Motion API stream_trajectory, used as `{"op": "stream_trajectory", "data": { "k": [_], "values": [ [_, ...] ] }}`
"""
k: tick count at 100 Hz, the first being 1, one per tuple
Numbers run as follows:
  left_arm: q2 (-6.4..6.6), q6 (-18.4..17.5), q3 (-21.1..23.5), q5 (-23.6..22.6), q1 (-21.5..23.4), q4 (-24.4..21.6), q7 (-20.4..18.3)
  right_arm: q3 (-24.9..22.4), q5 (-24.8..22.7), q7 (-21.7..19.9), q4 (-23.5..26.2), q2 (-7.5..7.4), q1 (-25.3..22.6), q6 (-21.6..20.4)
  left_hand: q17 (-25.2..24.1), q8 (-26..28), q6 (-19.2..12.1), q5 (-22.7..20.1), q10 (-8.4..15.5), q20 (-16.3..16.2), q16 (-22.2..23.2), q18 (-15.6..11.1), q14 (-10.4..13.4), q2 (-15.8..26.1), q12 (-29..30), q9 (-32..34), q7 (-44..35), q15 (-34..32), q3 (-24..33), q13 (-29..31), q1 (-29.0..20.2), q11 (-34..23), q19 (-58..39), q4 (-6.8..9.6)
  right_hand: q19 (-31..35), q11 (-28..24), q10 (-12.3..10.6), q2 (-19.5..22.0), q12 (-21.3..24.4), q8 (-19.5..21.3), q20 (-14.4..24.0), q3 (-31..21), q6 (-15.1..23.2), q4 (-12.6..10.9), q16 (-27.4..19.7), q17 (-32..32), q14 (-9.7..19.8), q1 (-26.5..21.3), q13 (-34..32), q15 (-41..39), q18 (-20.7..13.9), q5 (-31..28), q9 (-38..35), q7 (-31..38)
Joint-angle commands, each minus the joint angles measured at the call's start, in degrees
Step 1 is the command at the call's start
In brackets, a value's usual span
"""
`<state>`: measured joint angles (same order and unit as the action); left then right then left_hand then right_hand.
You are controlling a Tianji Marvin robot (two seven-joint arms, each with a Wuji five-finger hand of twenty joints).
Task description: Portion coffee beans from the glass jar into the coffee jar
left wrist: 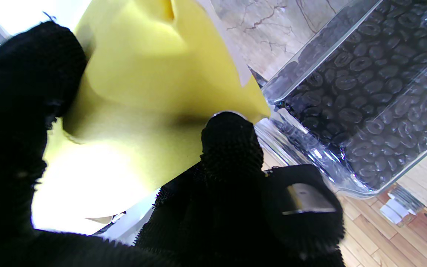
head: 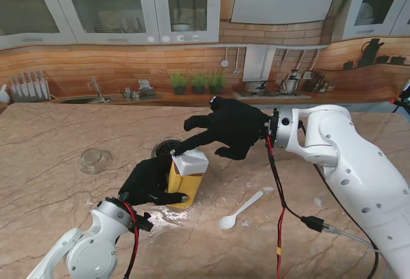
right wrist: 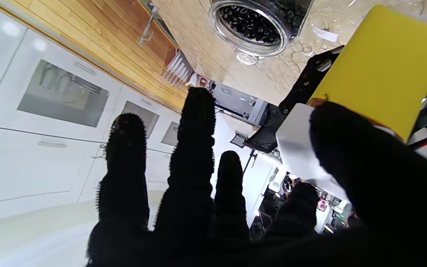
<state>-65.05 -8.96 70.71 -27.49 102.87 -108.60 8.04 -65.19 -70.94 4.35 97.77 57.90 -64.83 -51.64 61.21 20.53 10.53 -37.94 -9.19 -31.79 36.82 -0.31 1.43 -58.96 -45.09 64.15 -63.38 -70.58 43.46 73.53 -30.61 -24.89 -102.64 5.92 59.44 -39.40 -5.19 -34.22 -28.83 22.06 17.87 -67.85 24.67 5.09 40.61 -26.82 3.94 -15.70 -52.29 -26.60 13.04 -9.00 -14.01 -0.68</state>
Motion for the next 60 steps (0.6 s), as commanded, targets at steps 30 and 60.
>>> {"op": "stream_trajectory", "data": {
  "k": [30,60],
  "values": [
    [-0.08,0.4,-0.2,0.2,0.2,-0.4,-0.5,6.1,0.8,4.9,-3.8,1.47,3.9,-0.2,0.8,4.3,-15.4,-5.6,6.4,-0.9,-0.2,-3.2,-0.9,9.0,-2.0,7.6,-13.2,0.0,24.9,-0.4,-9.6,-8.4,-6.7,12.60,1.6,-5.7,-8.6,-1.0,0.4,30.5,-3.1,3.0,1.6,3.7,-0.8,-3.6,3.3,-4.3,-5.9,-0.4,-0.8,-7.0,-6.6,16.4],
    [-0.11,0.6,-0.1,0.1,0.1,-0.2,-0.4,7.1,5.5,0.8,-4.1,2.11,4.7,0.0,0.8,4.3,-15.4,-5.7,6.4,-0.9,-0.2,-3.2,-0.9,9.0,-2.0,7.7,-13.2,0.1,24.9,-0.4,-9.5,-8.4,-6.7,12.62,2.1,-4.5,-10.3,6.0,-1.5,23.7,-3.5,14.4,8.4,12.6,0.6,-4.4,3.4,1.6,-9.7,-1.3,0.3,-21.3,-16.4,47.5]
  ]
}}
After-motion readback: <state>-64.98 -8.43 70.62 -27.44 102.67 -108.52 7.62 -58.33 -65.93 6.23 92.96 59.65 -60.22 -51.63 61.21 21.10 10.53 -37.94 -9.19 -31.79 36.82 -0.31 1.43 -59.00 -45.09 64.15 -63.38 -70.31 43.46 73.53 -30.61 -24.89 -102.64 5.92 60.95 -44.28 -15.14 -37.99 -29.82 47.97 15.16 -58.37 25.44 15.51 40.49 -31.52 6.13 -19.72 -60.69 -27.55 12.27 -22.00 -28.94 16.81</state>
